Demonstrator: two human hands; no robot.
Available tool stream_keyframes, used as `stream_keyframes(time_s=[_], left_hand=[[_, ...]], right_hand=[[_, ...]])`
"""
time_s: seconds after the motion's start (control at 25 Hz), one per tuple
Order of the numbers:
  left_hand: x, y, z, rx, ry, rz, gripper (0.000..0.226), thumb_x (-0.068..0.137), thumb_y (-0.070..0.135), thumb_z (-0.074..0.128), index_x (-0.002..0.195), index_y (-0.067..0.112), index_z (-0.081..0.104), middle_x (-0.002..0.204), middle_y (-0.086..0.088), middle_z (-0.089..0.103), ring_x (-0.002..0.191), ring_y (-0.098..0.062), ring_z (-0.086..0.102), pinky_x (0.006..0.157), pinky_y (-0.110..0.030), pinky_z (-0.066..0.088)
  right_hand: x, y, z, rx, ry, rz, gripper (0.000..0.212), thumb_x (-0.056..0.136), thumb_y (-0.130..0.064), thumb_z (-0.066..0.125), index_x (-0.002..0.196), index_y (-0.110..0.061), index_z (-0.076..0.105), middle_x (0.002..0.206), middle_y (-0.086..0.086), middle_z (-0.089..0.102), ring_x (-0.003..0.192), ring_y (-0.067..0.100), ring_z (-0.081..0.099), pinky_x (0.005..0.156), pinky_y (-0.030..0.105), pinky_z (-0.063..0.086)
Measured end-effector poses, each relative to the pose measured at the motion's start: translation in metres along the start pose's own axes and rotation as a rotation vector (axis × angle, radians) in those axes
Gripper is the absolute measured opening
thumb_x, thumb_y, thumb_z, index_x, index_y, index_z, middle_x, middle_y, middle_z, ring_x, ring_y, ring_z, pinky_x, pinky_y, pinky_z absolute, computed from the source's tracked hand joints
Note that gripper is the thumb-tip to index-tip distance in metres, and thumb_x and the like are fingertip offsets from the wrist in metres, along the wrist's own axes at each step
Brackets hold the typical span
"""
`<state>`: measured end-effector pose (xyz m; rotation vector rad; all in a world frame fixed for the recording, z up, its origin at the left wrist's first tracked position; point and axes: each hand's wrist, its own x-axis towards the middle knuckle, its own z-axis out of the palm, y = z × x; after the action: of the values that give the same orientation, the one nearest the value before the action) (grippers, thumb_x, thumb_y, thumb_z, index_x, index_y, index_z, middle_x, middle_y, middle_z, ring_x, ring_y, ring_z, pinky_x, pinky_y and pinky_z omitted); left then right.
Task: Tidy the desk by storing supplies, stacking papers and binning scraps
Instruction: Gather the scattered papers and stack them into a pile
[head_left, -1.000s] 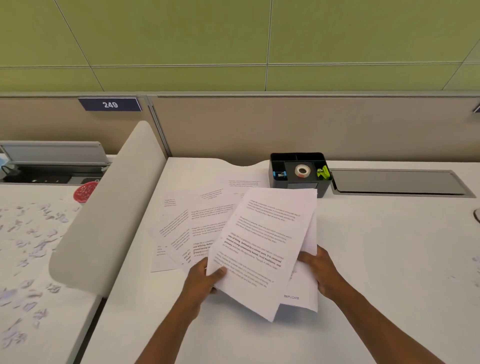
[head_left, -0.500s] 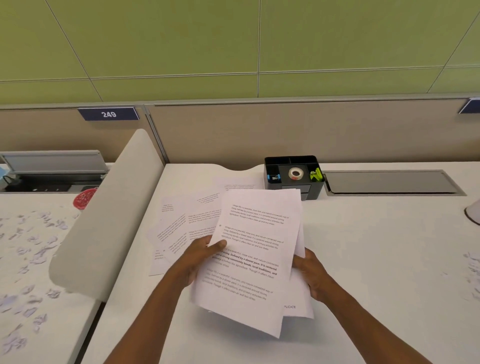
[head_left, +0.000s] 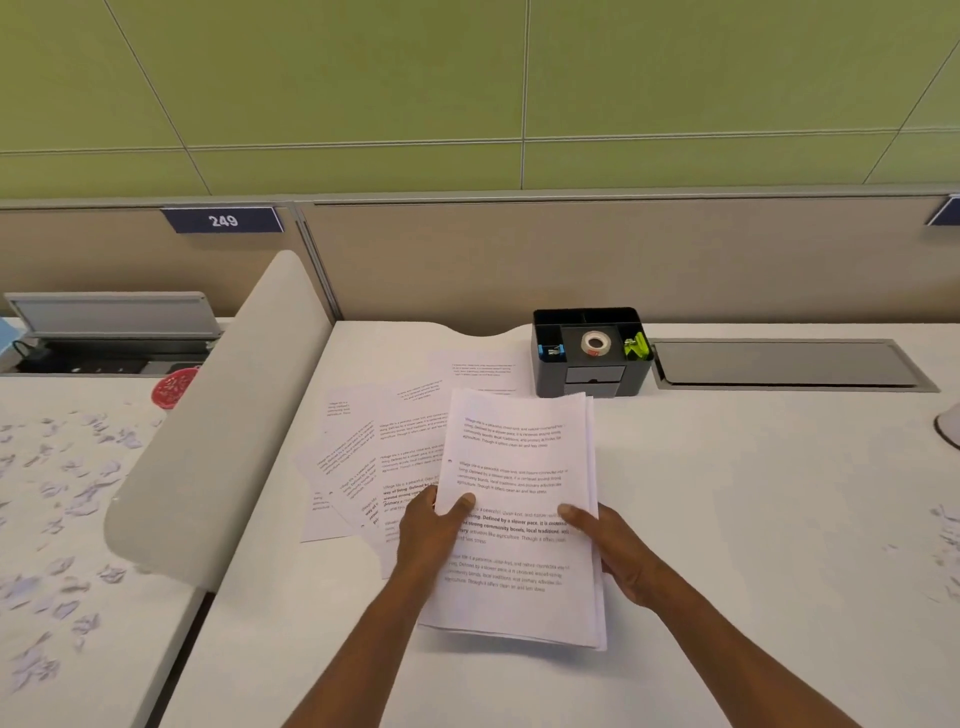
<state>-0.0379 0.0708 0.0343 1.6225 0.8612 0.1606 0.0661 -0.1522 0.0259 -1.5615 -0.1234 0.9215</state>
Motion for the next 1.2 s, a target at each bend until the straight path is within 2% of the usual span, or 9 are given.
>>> stream_keyframes(time_s=[0.12, 0.24, 0.36, 0.44, 0.64, 0.72, 0.8, 0.96, 1.2], left_hand=[[0.004, -0.008, 0.001, 0.068, -0.005, -0.003, 0.025, 0.09, 0.035, 0.071, 0.111, 0.021, 0.07, 0.104, 0.005, 0.074, 0.096, -0.018, 0.071, 0.092, -0.046, 0.057], [0.009, -0.014, -0.002, 0.233, 0.066, -0.018, 0.023, 0.091, 0.035, 0.07, 0.106, 0.018, 0.067, 0.103, 0.003, 0.072, 0.099, -0.022, 0.068, 0.092, -0.044, 0.055], [0.021, -0.02, -0.011, 0.486, 0.293, -0.133, 0.049, 0.089, 0.035, 0.07, 0.13, 0.011, 0.055, 0.128, -0.014, 0.059, 0.121, -0.036, 0.056, 0.101, -0.046, 0.045], [0.028, -0.016, -0.017, 0.552, 0.323, -0.226, 0.063, 0.088, 0.037, 0.07, 0.137, 0.006, 0.045, 0.134, -0.021, 0.051, 0.124, -0.042, 0.051, 0.102, -0.049, 0.044], [0.044, -0.007, -0.024, 0.347, 0.283, -0.36, 0.066, 0.088, 0.034, 0.072, 0.137, 0.002, 0.039, 0.133, -0.021, 0.048, 0.117, -0.041, 0.057, 0.099, -0.049, 0.046], [0.049, -0.011, -0.031, 0.163, 0.201, -0.299, 0.051, 0.089, 0.028, 0.072, 0.13, 0.004, 0.052, 0.128, -0.016, 0.061, 0.109, -0.035, 0.063, 0.096, -0.046, 0.053], [0.051, -0.015, -0.035, 0.041, 0.088, -0.229, 0.036, 0.092, 0.021, 0.069, 0.124, 0.007, 0.063, 0.121, -0.014, 0.069, 0.105, -0.033, 0.067, 0.096, -0.05, 0.055], [0.05, -0.01, -0.034, 0.096, 0.067, -0.167, 0.031, 0.096, 0.017, 0.064, 0.126, 0.009, 0.063, 0.123, -0.013, 0.069, 0.106, -0.032, 0.066, 0.095, -0.048, 0.055], [0.043, 0.009, -0.06, 0.218, 0.155, 0.066, 0.035, 0.097, 0.018, 0.064, 0.13, 0.009, 0.062, 0.129, -0.01, 0.067, 0.115, -0.031, 0.063, 0.101, -0.048, 0.051]], right_hand=[[0.004, 0.012, -0.004, -0.103, -0.005, 0.015, 0.039, 0.083, -0.032, 0.071, 0.121, -0.028, 0.062, 0.108, -0.008, 0.075, 0.094, 0.015, 0.074, 0.066, 0.029, 0.058], [0.01, 0.022, -0.001, -0.123, 0.054, -0.003, 0.034, 0.09, -0.006, 0.062, 0.118, -0.025, 0.064, 0.109, -0.007, 0.075, 0.095, 0.012, 0.073, 0.071, 0.025, 0.057], [0.015, 0.026, 0.001, -0.218, 0.088, -0.009, 0.038, 0.088, -0.001, 0.057, 0.116, -0.025, 0.065, 0.108, -0.008, 0.075, 0.094, 0.011, 0.073, 0.077, 0.025, 0.057], [0.018, 0.029, 0.0, -0.252, 0.097, 0.0, 0.038, 0.087, -0.001, 0.056, 0.114, -0.026, 0.065, 0.105, -0.011, 0.075, 0.093, 0.011, 0.072, 0.076, 0.024, 0.056], [0.023, 0.034, -0.001, -0.256, 0.119, 0.006, 0.039, 0.088, 0.001, 0.055, 0.117, -0.024, 0.062, 0.109, -0.007, 0.072, 0.098, 0.016, 0.07, 0.081, 0.03, 0.056], [0.026, 0.036, 0.0, -0.237, 0.127, 0.009, 0.038, 0.088, 0.001, 0.056, 0.117, -0.022, 0.062, 0.11, -0.004, 0.073, 0.099, 0.019, 0.07, 0.088, 0.037, 0.057], [0.026, 0.04, -0.002, -0.203, 0.131, 0.012, 0.036, 0.088, 0.0, 0.061, 0.118, -0.02, 0.063, 0.111, -0.002, 0.073, 0.101, 0.021, 0.07, 0.093, 0.043, 0.055], [0.025, 0.045, -0.004, -0.147, 0.118, -0.02, 0.036, 0.085, -0.009, 0.073, 0.119, -0.019, 0.065, 0.112, -0.002, 0.074, 0.102, 0.02, 0.071, 0.095, 0.045, 0.055], [0.024, 0.044, -0.014, -0.019, 0.155, -0.086, 0.035, 0.088, -0.001, 0.068, 0.12, -0.016, 0.063, 0.112, 0.004, 0.075, 0.1, 0.025, 0.072, 0.087, 0.043, 0.058]])
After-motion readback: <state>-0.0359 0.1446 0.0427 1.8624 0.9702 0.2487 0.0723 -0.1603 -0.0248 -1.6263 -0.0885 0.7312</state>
